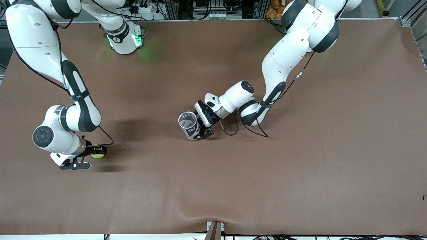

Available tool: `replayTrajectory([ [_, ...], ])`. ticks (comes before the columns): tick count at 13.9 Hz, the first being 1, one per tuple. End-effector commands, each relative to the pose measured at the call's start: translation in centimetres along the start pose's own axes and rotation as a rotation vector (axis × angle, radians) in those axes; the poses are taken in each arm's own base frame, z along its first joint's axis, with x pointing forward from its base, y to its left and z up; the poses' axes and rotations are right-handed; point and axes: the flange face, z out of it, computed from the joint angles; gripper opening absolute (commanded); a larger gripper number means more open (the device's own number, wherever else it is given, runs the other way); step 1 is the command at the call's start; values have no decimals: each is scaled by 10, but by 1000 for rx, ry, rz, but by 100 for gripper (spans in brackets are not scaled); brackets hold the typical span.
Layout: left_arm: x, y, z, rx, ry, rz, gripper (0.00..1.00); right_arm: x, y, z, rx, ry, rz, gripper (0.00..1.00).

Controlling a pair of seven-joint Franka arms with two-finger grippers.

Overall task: Insert tennis ball vertically with right arm
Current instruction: 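Lower the right gripper onto the nearer tennis ball and grasp it, then carry the ball with the right gripper over the tube opening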

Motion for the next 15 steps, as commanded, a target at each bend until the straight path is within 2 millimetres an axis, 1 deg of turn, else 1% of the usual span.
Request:
replayTrajectory([
  [1,-8,-2,1,2,-1,19,73,10,-14,-19,-10,18,-13,0],
  [2,-8,-2,1,2,-1,19,73,19,-16,-33,-11,32,10,0],
  [3,-7,-1,2,1,-1,20,73,27,-22,-49,-5,28,27,0],
  [5,-7,0,2,-1,-1,21,73,43,-55,-96,5,-16,87,0],
  [6,-7,0,2,-1,-1,21,73,44,-77,-117,4,-58,126,0],
  [7,-7,0,2,-1,-1,21,73,41,-107,-143,26,-93,165,0],
  [8,-7,1,2,-2,-1,22,73,36,-125,-175,52,-105,227,0],
  [9,-7,0,1,0,-1,22,73,29,-155,-194,85,-125,271,0],
  [10,-8,-1,0,-1,-1,24,73,22,-178,-212,105,-124,302,0],
  [11,-7,0,0,-3,0,28,73,14,-205,-231,131,-116,322,0],
  [12,-7,1,1,-4,0,29,73,4,-242,-240,138,-118,350,0],
  [13,-7,0,0,-3,0,28,73,-7,-278,-243,137,-126,396,0],
  [15,-7,0,0,-4,2,33,73,-25,-348,-264,147,-100,455,0],
])
